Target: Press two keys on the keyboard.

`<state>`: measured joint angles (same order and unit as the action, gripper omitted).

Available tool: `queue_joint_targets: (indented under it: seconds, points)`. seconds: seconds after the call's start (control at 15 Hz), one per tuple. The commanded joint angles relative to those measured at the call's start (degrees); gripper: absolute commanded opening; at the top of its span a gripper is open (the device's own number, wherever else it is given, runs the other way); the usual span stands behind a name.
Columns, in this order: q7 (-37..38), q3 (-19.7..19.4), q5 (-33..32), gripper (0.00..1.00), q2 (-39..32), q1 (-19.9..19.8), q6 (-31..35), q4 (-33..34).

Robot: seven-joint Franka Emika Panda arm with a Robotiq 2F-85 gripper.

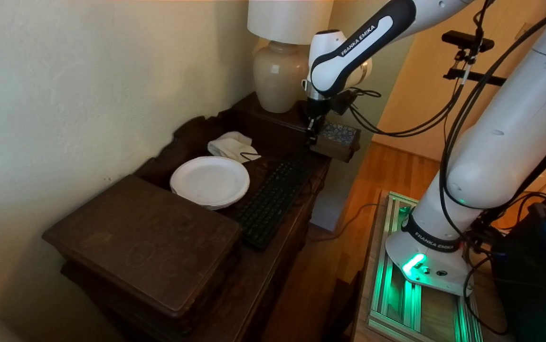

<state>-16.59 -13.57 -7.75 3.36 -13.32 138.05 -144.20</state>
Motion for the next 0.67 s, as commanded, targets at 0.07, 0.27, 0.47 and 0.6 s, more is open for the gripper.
queue_joint_targets:
  seconds: [0.07,0.27,0.47,0.6]
  points:
    - [-2.61,-0.66,-0.6,0.0,-0.35,-0.32,1.0,-1.88]
    - [-2.9,-0.99,-1.85,0.0,-3.0,-0.6,4.08,-2.04]
    - [-2.55,-1.47,-3.25,0.0,-5.72,-1.2,7.64,-1.73]
    - [-3.42,-1.58,-3.0,0.0,-7.91,-1.59,10.81,-1.54]
